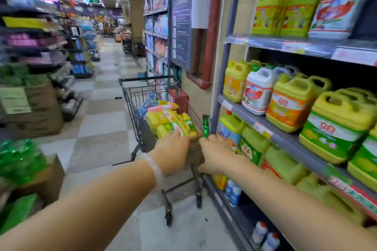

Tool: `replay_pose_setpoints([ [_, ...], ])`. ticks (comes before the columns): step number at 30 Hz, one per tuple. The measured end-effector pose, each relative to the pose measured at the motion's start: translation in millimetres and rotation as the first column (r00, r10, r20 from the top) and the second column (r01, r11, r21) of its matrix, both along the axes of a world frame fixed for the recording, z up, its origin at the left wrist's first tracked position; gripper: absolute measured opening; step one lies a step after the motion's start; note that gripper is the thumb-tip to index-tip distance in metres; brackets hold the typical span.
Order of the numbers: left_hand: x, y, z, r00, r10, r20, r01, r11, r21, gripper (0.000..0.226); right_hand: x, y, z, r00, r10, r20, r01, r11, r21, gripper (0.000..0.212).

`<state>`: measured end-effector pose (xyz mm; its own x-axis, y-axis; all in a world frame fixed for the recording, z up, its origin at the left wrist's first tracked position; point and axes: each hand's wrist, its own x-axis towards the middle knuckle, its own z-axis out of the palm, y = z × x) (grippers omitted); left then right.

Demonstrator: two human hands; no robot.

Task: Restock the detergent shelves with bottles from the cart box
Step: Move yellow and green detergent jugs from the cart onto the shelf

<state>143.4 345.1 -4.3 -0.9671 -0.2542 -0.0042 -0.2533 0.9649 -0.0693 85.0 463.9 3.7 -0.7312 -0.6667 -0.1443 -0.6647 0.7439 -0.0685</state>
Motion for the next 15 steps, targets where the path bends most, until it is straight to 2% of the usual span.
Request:
replay_pose_setpoints([
  [4, -29, -71, -23, 0.997, 0.073, 0.026, -0.073, 0.997, 0.018, 0.049, -38, -64, -24, 0.996, 0.056, 0.065, -0.058, 0.998, 0.033, 0.065],
  [9, -88, -152, -34, 0.989, 0.134, 0.063, -0.135, 0.991, 0.023, 0.039, -117, -136, -43, 0.992, 0.063, 0.107, -0.068, 0.997, 0.042, 0.073],
  [15, -160, -227, -46, 0.979, 0.155, 0.131, -0.163, 0.985, 0.051, 0.044, -205, -204, -68, 0.989, 0.027, 0.148, -0.032, 0.999, 0.037, 0.073],
])
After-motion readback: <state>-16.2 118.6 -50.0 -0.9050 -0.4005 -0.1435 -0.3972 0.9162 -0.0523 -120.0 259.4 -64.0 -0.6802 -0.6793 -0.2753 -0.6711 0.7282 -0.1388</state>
